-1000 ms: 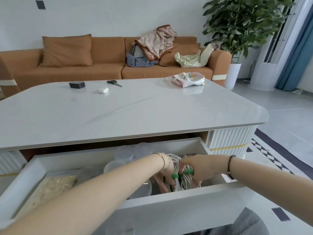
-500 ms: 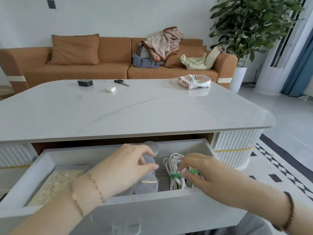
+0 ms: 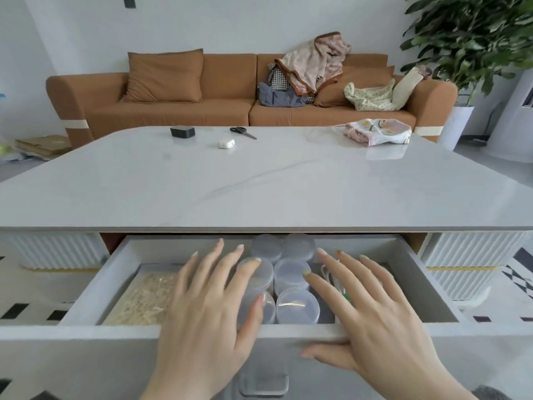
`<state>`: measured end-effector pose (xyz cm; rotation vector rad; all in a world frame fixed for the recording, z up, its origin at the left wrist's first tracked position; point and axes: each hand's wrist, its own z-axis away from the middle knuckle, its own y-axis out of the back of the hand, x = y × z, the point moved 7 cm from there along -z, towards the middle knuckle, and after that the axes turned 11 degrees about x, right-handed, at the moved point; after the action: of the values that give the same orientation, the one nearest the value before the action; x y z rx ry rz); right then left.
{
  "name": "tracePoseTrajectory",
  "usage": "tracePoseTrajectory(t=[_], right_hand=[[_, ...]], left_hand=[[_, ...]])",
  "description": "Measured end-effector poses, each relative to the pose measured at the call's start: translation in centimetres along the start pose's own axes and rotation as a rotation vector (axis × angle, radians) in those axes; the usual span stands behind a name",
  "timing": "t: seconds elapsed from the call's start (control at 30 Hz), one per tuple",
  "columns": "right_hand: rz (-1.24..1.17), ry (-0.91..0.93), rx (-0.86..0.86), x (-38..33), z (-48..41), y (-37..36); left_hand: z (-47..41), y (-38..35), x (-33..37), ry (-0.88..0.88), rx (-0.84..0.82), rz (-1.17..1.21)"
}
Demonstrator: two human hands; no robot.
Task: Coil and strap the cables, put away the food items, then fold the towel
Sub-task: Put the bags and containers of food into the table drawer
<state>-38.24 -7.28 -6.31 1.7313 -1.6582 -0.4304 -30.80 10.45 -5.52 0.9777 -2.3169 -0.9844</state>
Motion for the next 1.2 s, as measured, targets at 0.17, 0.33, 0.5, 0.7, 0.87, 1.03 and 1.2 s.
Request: tracePoseTrajectory(t=[0.17, 0.33, 0.5, 0.7, 0.87, 1.03, 1.2], right_hand=[[0.011, -0.018, -0.030, 1.3, -1.9, -2.4], [0.014, -0.015, -0.042, 3.0, -3.9, -4.9], [-0.010, -0.078, -0.064, 4.8, -5.5, -7.1], [-0.085, -0.189, 0.030, 5.8, -6.7, -8.5], [-0.068, -0.268, 0.155, 5.9, -6.7, -9.1], [0.004, -0.309, 0.254, 5.6, -7.0, -9.6], [0.042, -0.354, 0.307, 5.5, -6.8, -10.2]], left_hand=[[-2.0, -2.0, -1.2, -0.069, -0.001, -0.022], [-4.1, -4.2, -2.8, -0.249, -0.087, -0.045], [-6.3, -5.7, -6.4, -0.077, -0.090, -0.085], [-7.4, -6.4, -6.9, 0.009, 0.107, -0.006], [-7.5, -6.8, -6.8, 0.031, 0.301, 0.012], [-7.5, -7.2, -6.6, 0.062, 0.429, -0.030], [-7.4, -7.5, -6.6, 0.072, 0.509, -0.063]])
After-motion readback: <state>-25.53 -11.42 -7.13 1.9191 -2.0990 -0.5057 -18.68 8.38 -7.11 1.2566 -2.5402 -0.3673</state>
